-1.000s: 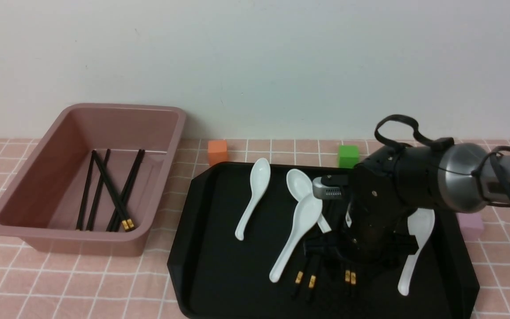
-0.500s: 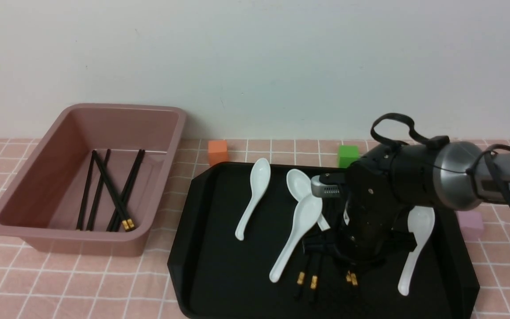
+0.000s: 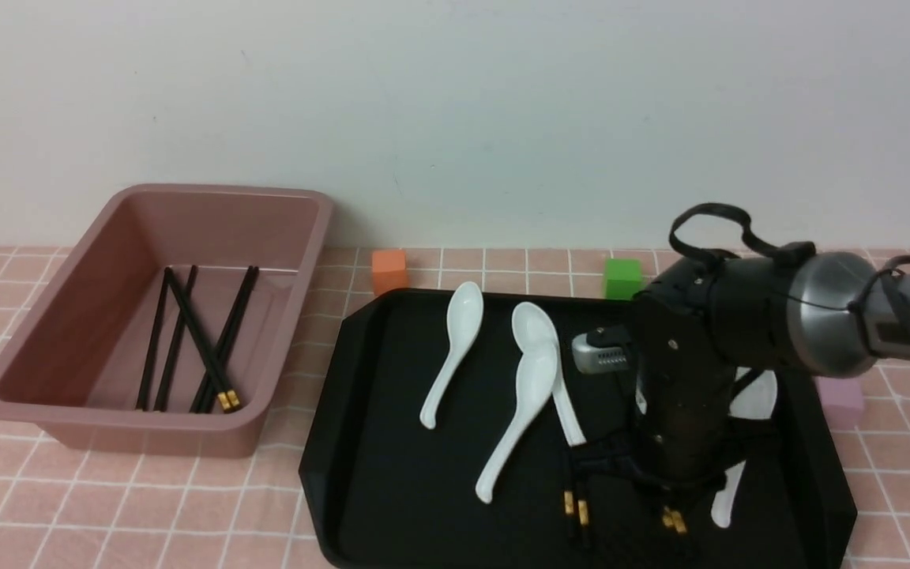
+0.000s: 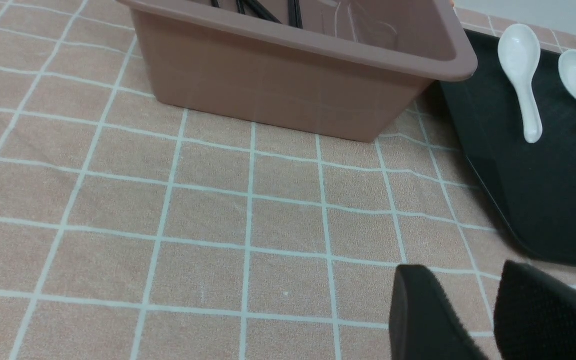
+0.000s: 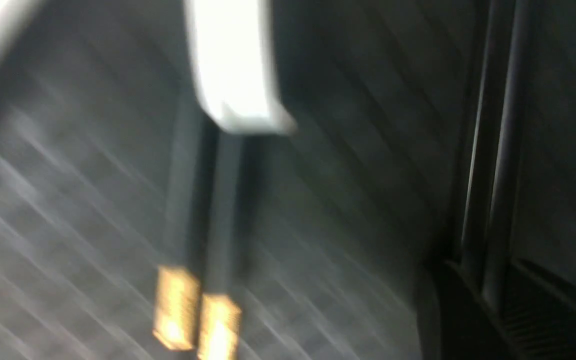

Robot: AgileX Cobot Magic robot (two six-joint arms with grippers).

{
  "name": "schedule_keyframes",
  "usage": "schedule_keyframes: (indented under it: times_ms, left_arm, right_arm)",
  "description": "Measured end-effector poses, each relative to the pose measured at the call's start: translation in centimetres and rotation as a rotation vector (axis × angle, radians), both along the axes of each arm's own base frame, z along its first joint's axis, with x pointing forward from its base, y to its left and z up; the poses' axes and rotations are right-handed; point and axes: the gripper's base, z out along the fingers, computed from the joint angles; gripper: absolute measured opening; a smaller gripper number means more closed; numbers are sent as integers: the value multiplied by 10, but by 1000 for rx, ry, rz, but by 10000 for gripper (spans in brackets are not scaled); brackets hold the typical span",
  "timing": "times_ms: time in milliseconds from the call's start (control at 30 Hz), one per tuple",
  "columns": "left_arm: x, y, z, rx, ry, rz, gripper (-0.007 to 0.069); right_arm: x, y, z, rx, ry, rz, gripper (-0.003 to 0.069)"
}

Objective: On pink tablecloth take chopsticks from black tray and put them in box.

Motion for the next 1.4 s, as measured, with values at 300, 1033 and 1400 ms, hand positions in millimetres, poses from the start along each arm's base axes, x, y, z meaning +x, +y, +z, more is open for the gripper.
schedule_keyframes:
  times_ms: [300,1033,1400]
  left_arm:
    - [0,0,0,0,0,0,239]
    - [0,0,0,0,0,0,239]
    - [0,0,0,0,0,0,239]
  right_arm:
    - [-25,-14,94,102,-166,35,143]
    - [20,236,134,521,-467,605,143]
    - [72,252,82,516,-589,570,149]
